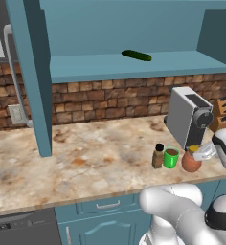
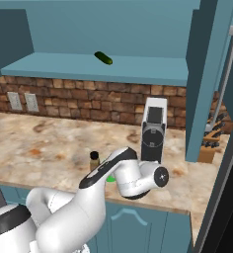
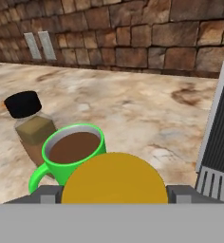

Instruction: Pick the cinnamon and honey bottle from the cabinet and place them next to the mug.

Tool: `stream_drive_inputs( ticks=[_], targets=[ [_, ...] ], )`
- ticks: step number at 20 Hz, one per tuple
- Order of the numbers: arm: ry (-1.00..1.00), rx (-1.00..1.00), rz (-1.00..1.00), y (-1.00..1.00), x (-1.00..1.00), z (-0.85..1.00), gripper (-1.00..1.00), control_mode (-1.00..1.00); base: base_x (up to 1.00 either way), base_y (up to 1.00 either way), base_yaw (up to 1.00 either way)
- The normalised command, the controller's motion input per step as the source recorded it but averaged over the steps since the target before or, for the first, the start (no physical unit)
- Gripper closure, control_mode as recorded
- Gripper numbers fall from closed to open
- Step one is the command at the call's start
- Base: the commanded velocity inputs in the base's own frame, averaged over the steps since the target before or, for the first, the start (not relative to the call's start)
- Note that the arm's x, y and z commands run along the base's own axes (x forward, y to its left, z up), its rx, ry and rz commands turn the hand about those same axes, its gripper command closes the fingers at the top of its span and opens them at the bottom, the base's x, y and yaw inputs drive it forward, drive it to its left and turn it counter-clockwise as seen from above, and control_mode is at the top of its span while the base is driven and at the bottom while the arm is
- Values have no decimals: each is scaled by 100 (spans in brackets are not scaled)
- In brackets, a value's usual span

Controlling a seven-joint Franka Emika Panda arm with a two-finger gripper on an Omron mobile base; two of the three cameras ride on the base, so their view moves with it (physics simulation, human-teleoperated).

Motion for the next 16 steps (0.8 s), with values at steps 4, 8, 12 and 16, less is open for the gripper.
stream_drive_inputs(
  ticks=[4,8,12,16],
  targets=[
    [-1,0,0,0,2,-14,100,-100,0,0,0],
    [0,0,0,0,0,-29,100,-100,0,0,0],
    [0,0,0,0,0,-24,100,-100,0,0,0],
    [0,0,0,0,0,0,-100,-100,0,0,0]
  ],
)
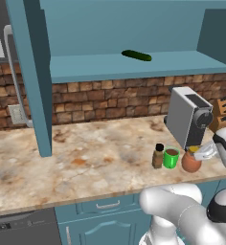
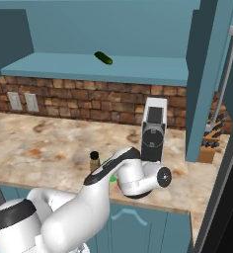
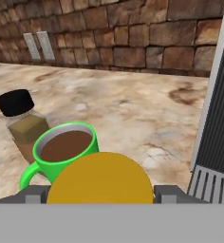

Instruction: Pick the cinnamon and honey bottle from the cabinet and place them next to the mug.

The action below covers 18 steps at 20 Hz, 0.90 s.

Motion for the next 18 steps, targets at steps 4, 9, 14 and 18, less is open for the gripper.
stream_drive_inputs(
  ticks=[4,9,14,18],
  targets=[
    [0,0,0,0,0,0,-100,-100,0,0,0],
    [-1,0,0,0,-2,5,-100,-100,0,0,0],
    [-1,0,0,0,0,26,-100,-100,0,0,0],
    [0,0,0,3,-4,43,-100,-100,0,0,0]
  ],
)
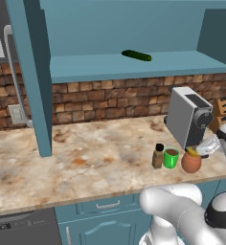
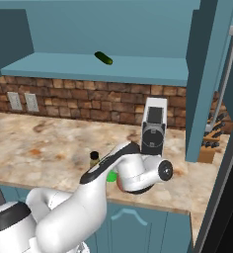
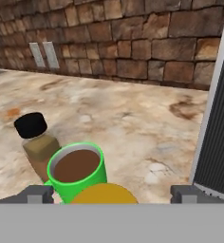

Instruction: Pick the cinnamon and honey bottle from the cabinet and place them next to the mug.

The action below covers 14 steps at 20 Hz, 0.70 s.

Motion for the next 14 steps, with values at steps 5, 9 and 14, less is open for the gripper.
stream_drive_inputs(
  ticks=[5,9,14],
  targets=[
    [0,-9,-8,36,-16,56,-100,-100,0,0,0],
    [0,-12,-19,56,-29,55,-100,-100,0,0,0],
    [5,-18,-28,85,-19,59,-100,-100,0,0,0]
  ],
)
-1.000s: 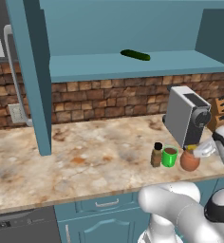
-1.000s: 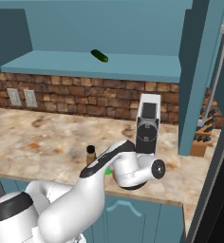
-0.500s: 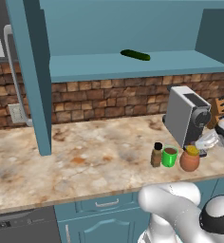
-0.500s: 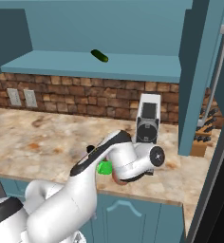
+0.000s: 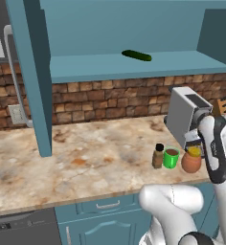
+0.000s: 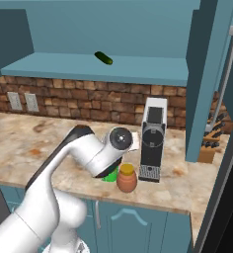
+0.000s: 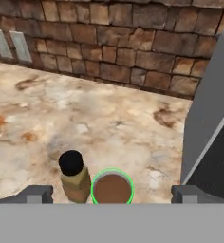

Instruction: Pick the cinnamon and honey bottle from the cabinet and place them next to the mug.

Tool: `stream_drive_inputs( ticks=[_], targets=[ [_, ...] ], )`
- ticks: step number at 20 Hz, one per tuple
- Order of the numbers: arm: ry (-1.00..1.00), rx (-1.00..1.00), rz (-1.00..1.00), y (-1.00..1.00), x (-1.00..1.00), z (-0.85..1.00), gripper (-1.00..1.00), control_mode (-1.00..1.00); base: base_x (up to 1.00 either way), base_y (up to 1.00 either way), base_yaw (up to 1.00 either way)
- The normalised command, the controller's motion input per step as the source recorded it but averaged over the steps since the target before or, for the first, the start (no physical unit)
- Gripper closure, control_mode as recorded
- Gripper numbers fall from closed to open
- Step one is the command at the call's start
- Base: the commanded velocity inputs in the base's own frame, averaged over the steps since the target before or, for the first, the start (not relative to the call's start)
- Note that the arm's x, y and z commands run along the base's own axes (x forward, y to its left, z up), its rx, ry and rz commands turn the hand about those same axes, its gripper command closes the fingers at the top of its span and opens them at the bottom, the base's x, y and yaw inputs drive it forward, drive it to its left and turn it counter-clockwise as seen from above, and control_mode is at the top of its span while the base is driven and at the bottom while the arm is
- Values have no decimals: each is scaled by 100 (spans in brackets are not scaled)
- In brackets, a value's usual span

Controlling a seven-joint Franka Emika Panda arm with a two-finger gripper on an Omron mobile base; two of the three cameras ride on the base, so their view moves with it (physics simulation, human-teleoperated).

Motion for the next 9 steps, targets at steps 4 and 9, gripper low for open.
stream_drive_inputs(
  ticks=[4,9],
  targets=[
    [10,-17,-33,83,-2,76,-100,-100,0,0,0],
    [2,-11,-29,70,0,85,-100,-100,0,0,0]
  ],
)
